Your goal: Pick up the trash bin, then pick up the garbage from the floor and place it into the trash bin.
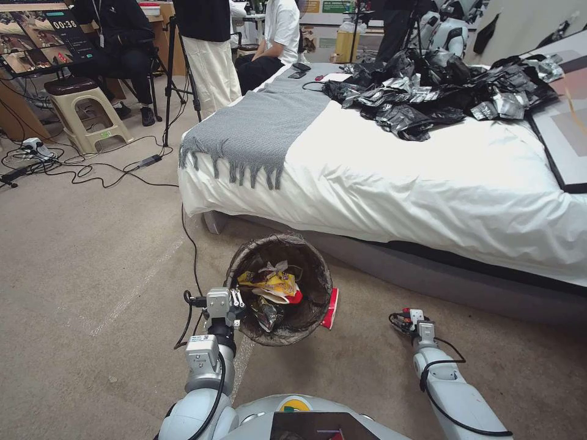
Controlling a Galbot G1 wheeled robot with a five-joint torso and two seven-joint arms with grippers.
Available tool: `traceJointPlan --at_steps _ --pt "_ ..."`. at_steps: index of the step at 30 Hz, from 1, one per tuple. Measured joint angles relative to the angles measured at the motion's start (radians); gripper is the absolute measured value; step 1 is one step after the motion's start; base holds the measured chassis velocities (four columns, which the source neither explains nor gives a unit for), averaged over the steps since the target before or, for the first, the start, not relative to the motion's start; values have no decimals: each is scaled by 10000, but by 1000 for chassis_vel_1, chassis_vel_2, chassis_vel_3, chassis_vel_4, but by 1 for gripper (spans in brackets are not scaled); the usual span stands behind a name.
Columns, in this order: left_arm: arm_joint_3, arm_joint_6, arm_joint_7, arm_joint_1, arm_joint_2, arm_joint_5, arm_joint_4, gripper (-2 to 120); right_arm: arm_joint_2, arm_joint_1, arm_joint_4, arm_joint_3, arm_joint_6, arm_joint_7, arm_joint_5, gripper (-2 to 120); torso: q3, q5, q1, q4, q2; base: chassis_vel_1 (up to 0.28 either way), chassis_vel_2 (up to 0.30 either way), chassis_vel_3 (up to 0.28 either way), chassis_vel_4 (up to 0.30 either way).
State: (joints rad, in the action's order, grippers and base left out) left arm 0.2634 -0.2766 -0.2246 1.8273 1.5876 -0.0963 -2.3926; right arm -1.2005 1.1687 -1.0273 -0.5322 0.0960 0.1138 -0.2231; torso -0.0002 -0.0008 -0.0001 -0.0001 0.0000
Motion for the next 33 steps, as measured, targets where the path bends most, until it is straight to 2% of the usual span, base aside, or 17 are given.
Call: traceJointPlan --at_steps 3,13,17,20,21,25,27,28,31,32,33 --pt "0 0 0 0 0 0 0 0 -44 -142 336 0 -124 -79 70 86 0 -5 0 -3 1 0 0 0 0" --pt "0 0 0 0 0 0 0 0 -53 -140 398 -37 -190 -179 124 84 0 5 -1 2 1 0 0 0 0" --pt "0 0 0 1 0 0 0 0 -93 -7 233 -55 -142 -89 149 77 0 10 0 7 1 0 0 0 0" --pt "0 0 0 1 0 0 0 0 -123 301 -113 -135 28 49 203 67 1 19 0 17 0 0 0 0 0" --pt "0 0 0 1 0 0 0 0 -123 301 -113 -135 28 49 203 67 1 19 0 17 0 0 0 0 0" --pt "0 0 0 1 0 0 0 0 -145 527 -360 -185 105 130 220 58 3 15 1 7 -1 0 0 0 0" --pt "0 0 0 0 0 0 0 0 -175 944 -1010 -285 316 329 251 37 3 14 1 -2 -1 0 0 0 0" --pt "0 0 0 0 0 0 0 0 -175 944 -1010 -285 316 329 251 37 3 14 1 -2 -1 0 0 0 0" --pt "0 0 0 0 0 0 0 0 -166 1122 -1314 -375 464 397 260 21 4 12 1 -3 -1 0 0 0 0" --pt "0 0 0 0 0 0 0 0 -166 1122 -1314 -375 464 397 260 21 4 12 1 -3 -1 0 0 0 0" --pt "0 0 0 0 0 0 0 0 -161 1150 -1327 -399 470 400 257 16 4 11 1 -2 -1 0 0 0 0"
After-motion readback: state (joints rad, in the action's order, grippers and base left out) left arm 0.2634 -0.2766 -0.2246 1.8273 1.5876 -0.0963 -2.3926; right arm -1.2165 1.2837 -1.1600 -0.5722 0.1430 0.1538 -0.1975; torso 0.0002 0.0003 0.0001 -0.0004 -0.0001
